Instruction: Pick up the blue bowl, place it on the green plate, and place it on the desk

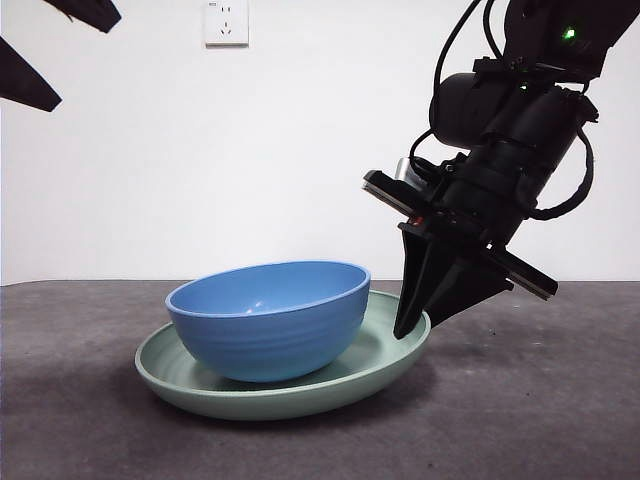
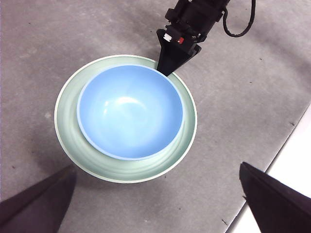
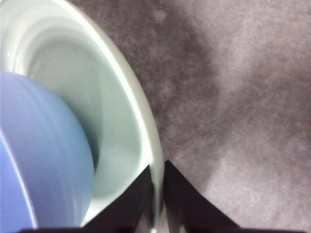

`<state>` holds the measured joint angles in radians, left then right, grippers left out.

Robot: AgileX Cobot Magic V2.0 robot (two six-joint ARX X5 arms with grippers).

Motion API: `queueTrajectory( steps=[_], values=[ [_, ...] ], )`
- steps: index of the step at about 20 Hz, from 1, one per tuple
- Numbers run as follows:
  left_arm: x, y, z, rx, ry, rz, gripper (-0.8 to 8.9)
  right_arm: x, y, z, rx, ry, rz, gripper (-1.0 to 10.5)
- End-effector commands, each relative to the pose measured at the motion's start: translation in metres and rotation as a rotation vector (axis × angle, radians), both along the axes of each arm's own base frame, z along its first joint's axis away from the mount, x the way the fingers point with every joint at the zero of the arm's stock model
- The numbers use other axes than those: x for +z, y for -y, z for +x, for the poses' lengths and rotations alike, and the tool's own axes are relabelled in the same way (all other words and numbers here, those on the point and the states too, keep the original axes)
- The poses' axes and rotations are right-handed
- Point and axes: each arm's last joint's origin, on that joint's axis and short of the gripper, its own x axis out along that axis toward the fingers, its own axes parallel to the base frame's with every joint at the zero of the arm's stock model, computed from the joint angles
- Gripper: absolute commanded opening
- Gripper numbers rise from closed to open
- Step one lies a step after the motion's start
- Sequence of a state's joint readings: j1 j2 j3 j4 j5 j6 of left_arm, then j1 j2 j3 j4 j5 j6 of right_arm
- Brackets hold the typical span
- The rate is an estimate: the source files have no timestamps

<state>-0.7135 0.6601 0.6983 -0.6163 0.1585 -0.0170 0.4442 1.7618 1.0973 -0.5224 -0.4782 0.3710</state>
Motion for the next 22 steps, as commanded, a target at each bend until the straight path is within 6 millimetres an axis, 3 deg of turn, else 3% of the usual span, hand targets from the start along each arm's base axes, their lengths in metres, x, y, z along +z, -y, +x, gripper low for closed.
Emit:
queueTrajectory(
  steps=[1,3,6,9,11,14,22],
  values=[
    [0.006,0.001,0.000,-0.002,0.015,-0.018,6.34,0.000,-0.004,0.005,-0.005,0.018,-0.011,1.9],
    [0.006,0.001,0.000,-0.002,0.016,-0.018,6.34,0.000,-0.003,0.006,0.004,0.045,-0.030,2.6],
    [0.006,0.001,0.000,-0.002,0.015,-0.018,6.34,0.010,0.002,0.010,-0.023,0.085,-0.065,2.6],
    [0.006,0.001,0.000,-0.002,0.015,-0.018,6.34,0.042,0.007,0.012,-0.041,0.133,-0.071,2.9],
    [0.006,0.001,0.000,-0.002,0.015,-0.018,6.34,0.071,0.012,0.004,-0.021,0.153,-0.075,3.8],
    [0.006,0.001,0.000,-0.002,0.015,-0.017,6.34,0.110,0.024,-0.022,0.029,0.182,-0.095,5.5],
    [0.006,0.001,0.000,-0.002,0.015,-0.018,6.34,0.178,0.072,-0.119,0.052,0.317,-0.286,6.1]
  ],
)
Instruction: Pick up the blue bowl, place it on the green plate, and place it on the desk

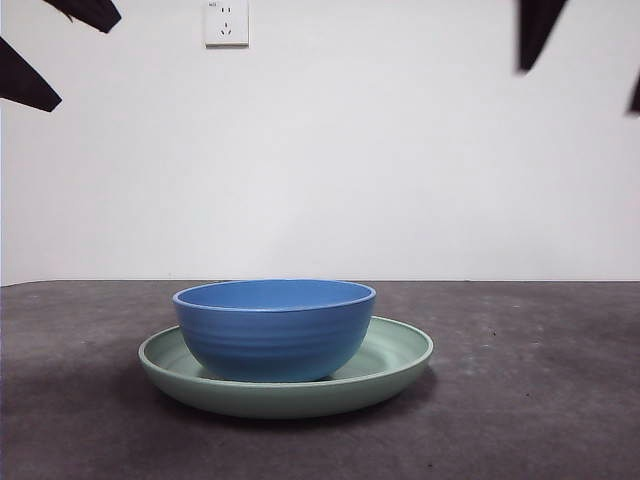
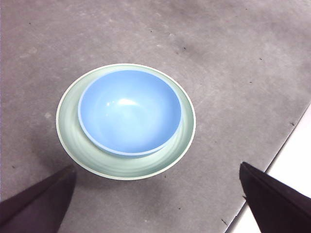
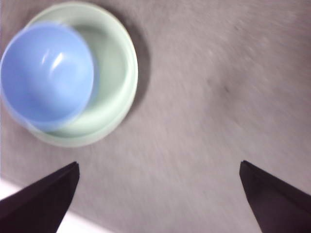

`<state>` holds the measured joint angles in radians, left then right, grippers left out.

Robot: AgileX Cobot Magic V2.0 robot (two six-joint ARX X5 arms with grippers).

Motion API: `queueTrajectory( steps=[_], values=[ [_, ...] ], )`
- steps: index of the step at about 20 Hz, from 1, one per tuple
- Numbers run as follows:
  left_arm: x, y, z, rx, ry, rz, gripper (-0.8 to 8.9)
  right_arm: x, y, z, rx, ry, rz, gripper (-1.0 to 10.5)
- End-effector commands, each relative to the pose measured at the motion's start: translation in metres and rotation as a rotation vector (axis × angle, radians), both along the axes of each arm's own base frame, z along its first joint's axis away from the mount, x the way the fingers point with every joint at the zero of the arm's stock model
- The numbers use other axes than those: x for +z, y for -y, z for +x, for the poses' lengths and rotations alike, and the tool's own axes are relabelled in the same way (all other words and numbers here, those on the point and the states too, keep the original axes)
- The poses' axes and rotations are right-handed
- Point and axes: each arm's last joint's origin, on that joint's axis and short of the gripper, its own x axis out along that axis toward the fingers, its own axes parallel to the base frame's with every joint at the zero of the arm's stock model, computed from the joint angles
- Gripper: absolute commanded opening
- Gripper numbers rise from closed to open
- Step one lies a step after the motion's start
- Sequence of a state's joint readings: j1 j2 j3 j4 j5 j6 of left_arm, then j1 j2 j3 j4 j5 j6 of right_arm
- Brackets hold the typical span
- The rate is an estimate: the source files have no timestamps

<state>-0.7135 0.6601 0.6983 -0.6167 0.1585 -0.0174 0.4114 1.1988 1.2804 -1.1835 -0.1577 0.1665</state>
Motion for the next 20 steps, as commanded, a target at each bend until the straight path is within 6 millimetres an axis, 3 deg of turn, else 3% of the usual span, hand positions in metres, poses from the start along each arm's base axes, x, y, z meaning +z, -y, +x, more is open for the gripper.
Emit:
queueTrajectory(
  steps=[1,5,7,14,15,16,17,18,20],
  values=[
    [0.006,0.001,0.000,-0.002,0.015,-0.018,6.34,0.012,0.008,-0.022,0.054,0.033,-0.015,6.1],
    [0.006,0.001,0.000,-0.002,0.016,-0.018,6.34,0.025,0.028,-0.067,0.066,0.087,0.001,6.1],
    [0.006,0.001,0.000,-0.002,0.016,-0.018,6.34,0.022,0.036,-0.083,0.066,0.140,0.022,6.1],
    [0.006,0.001,0.000,-0.002,0.016,-0.017,6.11,-0.027,0.048,-0.121,0.131,0.225,0.175,5.9],
    [0.006,0.001,0.000,-0.002,0.016,-0.017,4.85,-0.031,0.048,-0.123,0.146,0.227,0.199,4.3],
    [0.006,0.001,0.000,-0.002,0.015,-0.016,2.50,-0.032,0.049,-0.124,0.150,0.228,0.207,1.2],
    [0.006,0.001,0.000,-0.005,0.020,-0.014,-0.12,-0.032,0.049,-0.124,0.150,0.234,0.207,0.4],
    [0.006,0.002,0.001,-0.005,0.025,-0.019,0.37,-0.031,0.049,-0.124,0.150,0.238,0.209,0.5],
    [0.007,0.001,0.000,-0.005,0.025,-0.019,0.36,-0.031,0.049,-0.124,0.147,0.240,0.207,0.5]
  ],
)
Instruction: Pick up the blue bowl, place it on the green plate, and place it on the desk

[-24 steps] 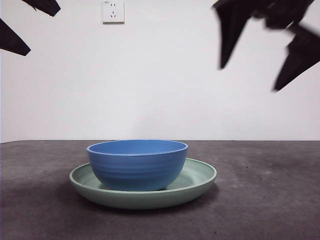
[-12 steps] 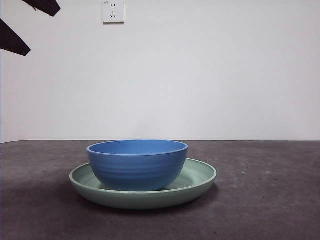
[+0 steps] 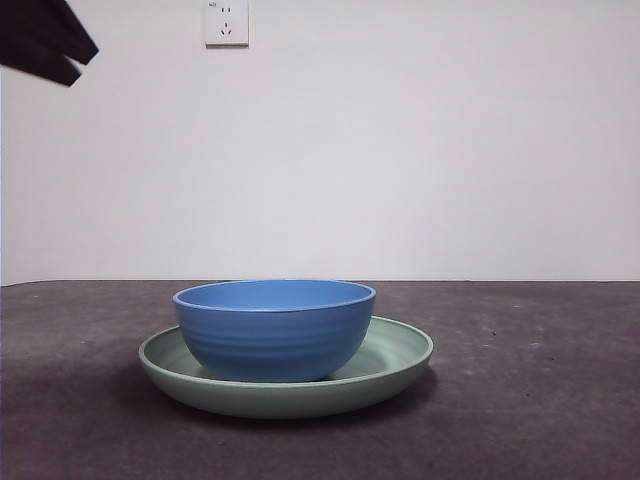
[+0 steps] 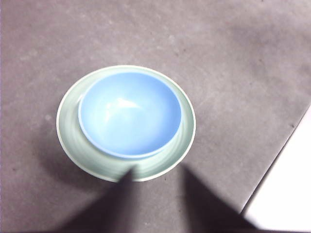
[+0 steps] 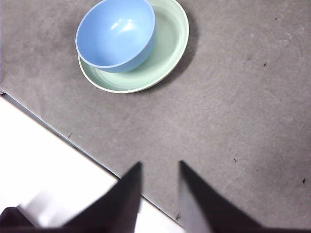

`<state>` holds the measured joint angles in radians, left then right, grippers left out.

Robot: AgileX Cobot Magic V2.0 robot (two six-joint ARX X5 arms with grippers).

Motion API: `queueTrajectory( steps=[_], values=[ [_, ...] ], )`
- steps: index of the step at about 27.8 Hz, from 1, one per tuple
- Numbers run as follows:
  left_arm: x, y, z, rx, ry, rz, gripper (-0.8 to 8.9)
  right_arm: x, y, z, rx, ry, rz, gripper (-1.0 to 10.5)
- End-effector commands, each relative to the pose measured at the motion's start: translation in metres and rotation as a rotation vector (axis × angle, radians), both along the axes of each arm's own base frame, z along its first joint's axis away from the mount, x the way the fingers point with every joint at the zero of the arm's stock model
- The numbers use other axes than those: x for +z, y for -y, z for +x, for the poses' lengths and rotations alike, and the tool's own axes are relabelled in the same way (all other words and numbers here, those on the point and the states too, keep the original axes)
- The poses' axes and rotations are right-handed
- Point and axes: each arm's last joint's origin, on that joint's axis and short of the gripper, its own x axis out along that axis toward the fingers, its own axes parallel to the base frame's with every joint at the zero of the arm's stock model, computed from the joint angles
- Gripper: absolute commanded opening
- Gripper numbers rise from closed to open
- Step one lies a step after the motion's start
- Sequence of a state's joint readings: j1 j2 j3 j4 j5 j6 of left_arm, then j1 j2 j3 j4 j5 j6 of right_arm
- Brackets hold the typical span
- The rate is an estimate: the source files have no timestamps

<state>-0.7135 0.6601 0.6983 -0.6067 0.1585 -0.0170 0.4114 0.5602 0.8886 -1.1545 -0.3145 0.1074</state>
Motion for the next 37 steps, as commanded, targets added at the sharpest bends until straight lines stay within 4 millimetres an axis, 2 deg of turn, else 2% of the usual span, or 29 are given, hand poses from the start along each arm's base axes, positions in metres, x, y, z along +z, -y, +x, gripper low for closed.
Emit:
queueTrajectory(
  steps=[1,13,17,19,22,26,29,33,37],
  values=[
    [0.006,0.001,0.000,-0.005,0.018,-0.013,0.35,0.002,-0.001,0.001,0.009,0.015,0.003,0.5],
    [0.006,-0.001,-0.002,-0.002,0.022,-0.015,0.30,0.002,-0.001,0.001,0.009,0.015,0.003,0.5],
    [0.004,-0.019,0.001,0.101,0.093,-0.044,0.20,0.002,-0.001,0.001,0.009,0.015,0.003,0.5],
    [-0.004,-0.031,0.001,0.188,0.142,-0.068,0.20,0.003,-0.001,0.000,0.008,0.016,0.004,0.5],
    [-0.027,-0.051,0.000,0.365,0.245,-0.099,0.20,0.003,0.000,0.000,0.009,0.018,0.005,0.5],
    [-0.073,-0.071,-0.002,0.606,0.353,-0.109,0.20,0.003,0.000,0.000,0.009,0.018,0.005,0.5],
    [-0.098,-0.080,-0.005,0.712,0.361,-0.136,0.20,0.003,0.000,0.000,0.008,0.018,0.005,0.5],
    [-0.115,-0.086,-0.008,0.779,0.361,-0.126,0.20,0.003,0.000,0.000,0.009,0.018,0.005,0.5],
    [-0.121,-0.089,-0.008,0.804,0.357,-0.118,0.20,0.003,0.000,0.000,0.008,0.017,0.004,0.5]
  ],
)
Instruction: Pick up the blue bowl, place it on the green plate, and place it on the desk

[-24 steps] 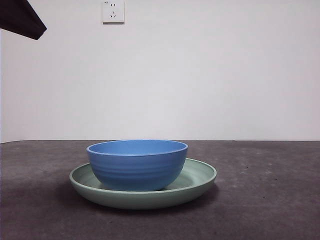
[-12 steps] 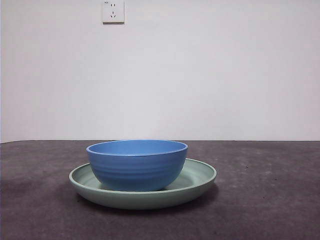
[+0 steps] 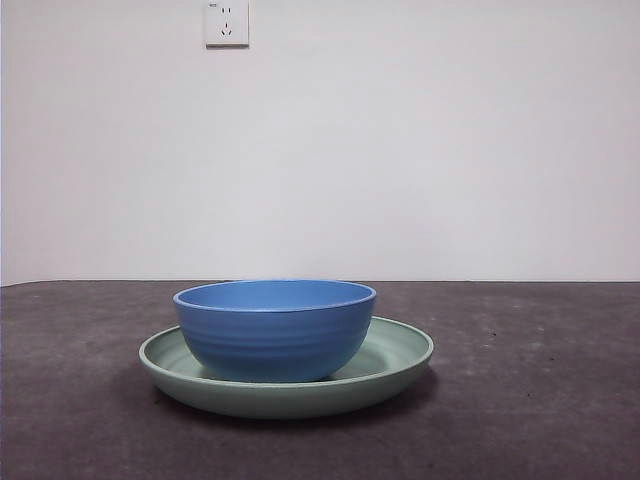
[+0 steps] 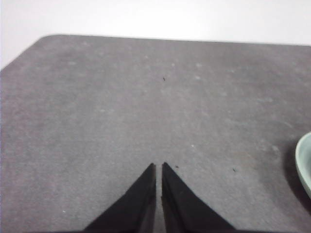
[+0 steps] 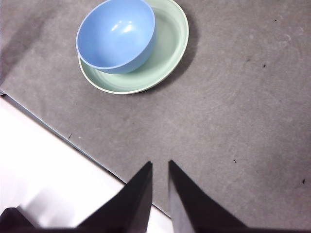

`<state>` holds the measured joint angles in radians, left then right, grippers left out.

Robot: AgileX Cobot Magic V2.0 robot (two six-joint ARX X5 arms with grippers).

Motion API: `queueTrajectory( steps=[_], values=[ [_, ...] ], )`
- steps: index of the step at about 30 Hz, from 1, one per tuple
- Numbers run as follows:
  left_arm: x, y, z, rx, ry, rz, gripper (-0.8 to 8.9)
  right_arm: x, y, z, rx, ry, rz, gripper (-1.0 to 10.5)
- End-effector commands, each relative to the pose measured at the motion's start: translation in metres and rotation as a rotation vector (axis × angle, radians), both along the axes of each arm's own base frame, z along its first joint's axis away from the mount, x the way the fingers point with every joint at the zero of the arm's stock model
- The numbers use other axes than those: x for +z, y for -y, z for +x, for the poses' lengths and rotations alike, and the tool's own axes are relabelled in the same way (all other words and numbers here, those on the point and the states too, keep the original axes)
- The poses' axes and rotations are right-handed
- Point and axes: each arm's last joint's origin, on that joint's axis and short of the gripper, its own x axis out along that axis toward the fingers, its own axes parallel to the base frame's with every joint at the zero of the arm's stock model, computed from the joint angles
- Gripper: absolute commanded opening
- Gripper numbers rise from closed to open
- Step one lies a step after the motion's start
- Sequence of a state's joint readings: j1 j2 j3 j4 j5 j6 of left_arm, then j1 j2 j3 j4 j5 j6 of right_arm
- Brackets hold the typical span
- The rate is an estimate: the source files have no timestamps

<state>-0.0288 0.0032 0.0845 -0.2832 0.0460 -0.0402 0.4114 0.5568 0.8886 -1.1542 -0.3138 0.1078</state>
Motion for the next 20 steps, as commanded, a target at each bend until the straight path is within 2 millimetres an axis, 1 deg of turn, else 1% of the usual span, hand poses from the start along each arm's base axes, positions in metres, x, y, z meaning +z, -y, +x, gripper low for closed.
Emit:
queueTrajectory(
  steps=[1,5,20],
  values=[
    [-0.0042,-0.0010,0.0012,0.015,-0.003,-0.004,0.20,0.0025,-0.0007,0.0004,0.009,0.015,0.004,0.5],
    [-0.0135,-0.0011,0.0027,0.017,-0.030,0.003,0.20,0.0026,-0.0006,0.0004,0.009,0.015,0.004,0.5],
    [-0.0126,-0.0011,0.0031,0.016,-0.017,0.003,0.20,0.0026,-0.0006,0.0004,0.009,0.015,0.004,0.5]
  ],
)
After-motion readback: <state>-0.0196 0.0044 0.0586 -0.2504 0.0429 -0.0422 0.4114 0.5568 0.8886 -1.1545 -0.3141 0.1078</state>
